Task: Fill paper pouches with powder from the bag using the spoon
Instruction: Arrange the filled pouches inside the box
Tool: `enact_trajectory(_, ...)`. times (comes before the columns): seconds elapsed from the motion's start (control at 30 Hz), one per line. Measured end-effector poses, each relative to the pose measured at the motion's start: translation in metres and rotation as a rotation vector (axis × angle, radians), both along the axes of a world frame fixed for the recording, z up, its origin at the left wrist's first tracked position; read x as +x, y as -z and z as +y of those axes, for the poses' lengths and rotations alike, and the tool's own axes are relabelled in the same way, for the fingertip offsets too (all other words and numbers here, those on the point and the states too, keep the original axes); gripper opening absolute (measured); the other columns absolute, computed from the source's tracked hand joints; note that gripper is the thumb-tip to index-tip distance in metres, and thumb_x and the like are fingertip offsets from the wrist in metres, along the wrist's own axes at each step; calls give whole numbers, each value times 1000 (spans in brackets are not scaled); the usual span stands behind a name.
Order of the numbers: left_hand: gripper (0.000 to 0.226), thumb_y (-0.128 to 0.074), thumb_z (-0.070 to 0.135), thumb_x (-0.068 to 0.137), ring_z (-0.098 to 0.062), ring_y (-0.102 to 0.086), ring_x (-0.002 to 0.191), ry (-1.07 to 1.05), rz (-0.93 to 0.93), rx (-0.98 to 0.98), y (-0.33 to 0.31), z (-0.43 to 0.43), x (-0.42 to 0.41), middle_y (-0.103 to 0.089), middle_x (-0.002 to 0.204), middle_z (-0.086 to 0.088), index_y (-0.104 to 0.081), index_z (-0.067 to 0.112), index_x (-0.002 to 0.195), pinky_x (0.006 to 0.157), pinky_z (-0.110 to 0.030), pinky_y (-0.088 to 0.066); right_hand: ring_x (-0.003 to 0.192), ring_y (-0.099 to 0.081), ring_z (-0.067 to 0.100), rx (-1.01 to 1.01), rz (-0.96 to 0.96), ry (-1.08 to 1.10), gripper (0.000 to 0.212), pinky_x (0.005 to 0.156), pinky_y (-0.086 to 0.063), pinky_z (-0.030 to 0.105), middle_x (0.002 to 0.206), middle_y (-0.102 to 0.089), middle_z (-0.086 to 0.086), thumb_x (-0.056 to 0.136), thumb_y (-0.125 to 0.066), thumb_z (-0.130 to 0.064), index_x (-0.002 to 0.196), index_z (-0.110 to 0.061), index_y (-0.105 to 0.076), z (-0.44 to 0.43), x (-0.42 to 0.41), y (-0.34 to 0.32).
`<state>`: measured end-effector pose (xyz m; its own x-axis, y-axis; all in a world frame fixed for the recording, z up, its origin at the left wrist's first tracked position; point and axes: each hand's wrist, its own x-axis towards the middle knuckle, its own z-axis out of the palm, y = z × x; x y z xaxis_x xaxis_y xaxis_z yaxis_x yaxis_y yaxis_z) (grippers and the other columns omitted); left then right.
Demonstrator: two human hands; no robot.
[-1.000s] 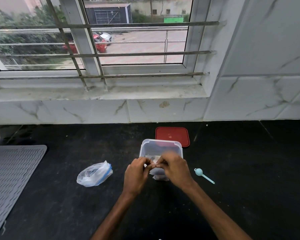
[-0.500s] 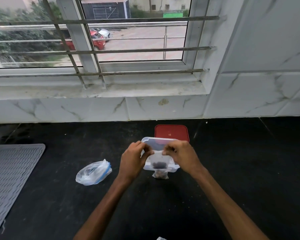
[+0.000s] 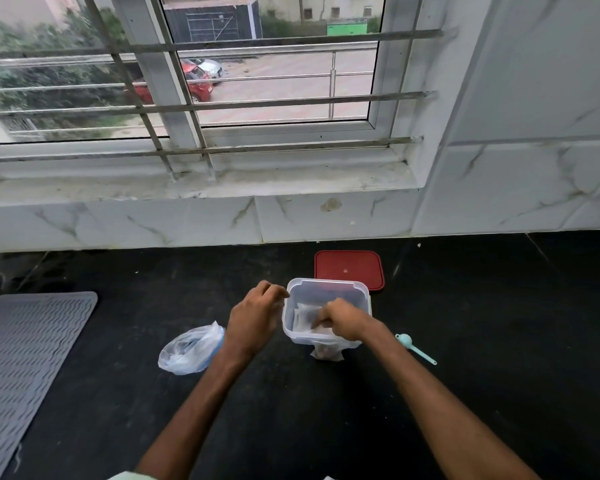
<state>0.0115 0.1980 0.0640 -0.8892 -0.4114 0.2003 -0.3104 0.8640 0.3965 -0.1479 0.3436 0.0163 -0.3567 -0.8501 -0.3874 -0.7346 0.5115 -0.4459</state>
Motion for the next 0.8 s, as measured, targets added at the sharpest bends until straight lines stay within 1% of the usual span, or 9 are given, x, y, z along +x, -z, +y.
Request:
enact_trajectory(0.07,19,-62,20,93,-13,-65,94,15,-28,27,5,10,6,-60,111,6,-66,23,112,67,-23,-44,110,-61,18,90,-51,-56,38,96,-48,28,120,-68,0,89,-58,1,121,-16,-69,-4,-7,-6)
enact_trajectory(0.13,17,-61,24,94,-9,-65,94,61,-61,66,12,21,10,-60,112,9,-65,25,111,68,-20,-42,112,-62,16,88,-76,-49,45,96,-49,28,123,-68,-2,89,-57,3,126,-19,-66,-6,-12,-9)
enact_trajectory(0.2,17,-60,34,95,-5,-63,93,108,-113,98,20,30,14,-59,113,13,-62,28,111,69,-19,-44,112,-62,13,-16,-51,37,47,97,-50,27,123,-69,-4,90,-54,5,127,-21,-67,-4,-13,-13)
enact_trajectory(0.33,28,-61,46,90,-6,-62,101,177,-204,80,41,47,14,-58,118,15,-55,32,114,77,-33,-57,97,-64,5,-354,0,219,22,89,-49,19,109,-73,-8,97,-59,-16,114,-21,-73,18,0,-28)
enact_trajectory(0.43,37,-62,48,88,-7,-60,104,198,-227,49,52,58,10,-57,120,13,-52,30,119,76,-33,-56,88,-64,-1,-499,-19,255,16,84,-50,17,101,-74,-9,93,-66,-18,106,-18,-76,45,18,-36)
enact_trajectory(0.53,29,-56,40,95,-10,-58,107,177,-213,-2,59,66,6,-54,121,9,-54,28,122,76,-32,-55,90,-65,1,-455,12,262,16,85,-53,23,103,-74,-10,92,-68,-24,106,-22,-75,65,35,-33)
enact_trajectory(0.63,20,-55,34,97,-12,-55,106,165,-190,-9,61,69,4,-53,118,5,-59,22,112,75,-29,-54,104,-62,4,-376,135,248,26,93,-52,29,116,-69,-8,92,-67,-31,116,-24,-69,77,48,-27)
enact_trajectory(0.73,19,-54,30,97,-13,-53,108,198,-198,-33,61,71,5,-52,120,3,-58,19,111,76,-30,-53,118,-53,9,-278,225,147,42,96,-49,29,127,-61,-7,90,-66,-38,129,-24,-60,79,59,-16)
enact_trajectory(0.8,19,-54,30,97,-14,-54,107,216,-215,-40,60,71,7,-52,119,4,-55,21,113,74,-27,-50,120,-51,13,-203,313,66,45,94,-48,29,130,-59,-4,90,-66,-36,132,-22,-56,78,63,-6)
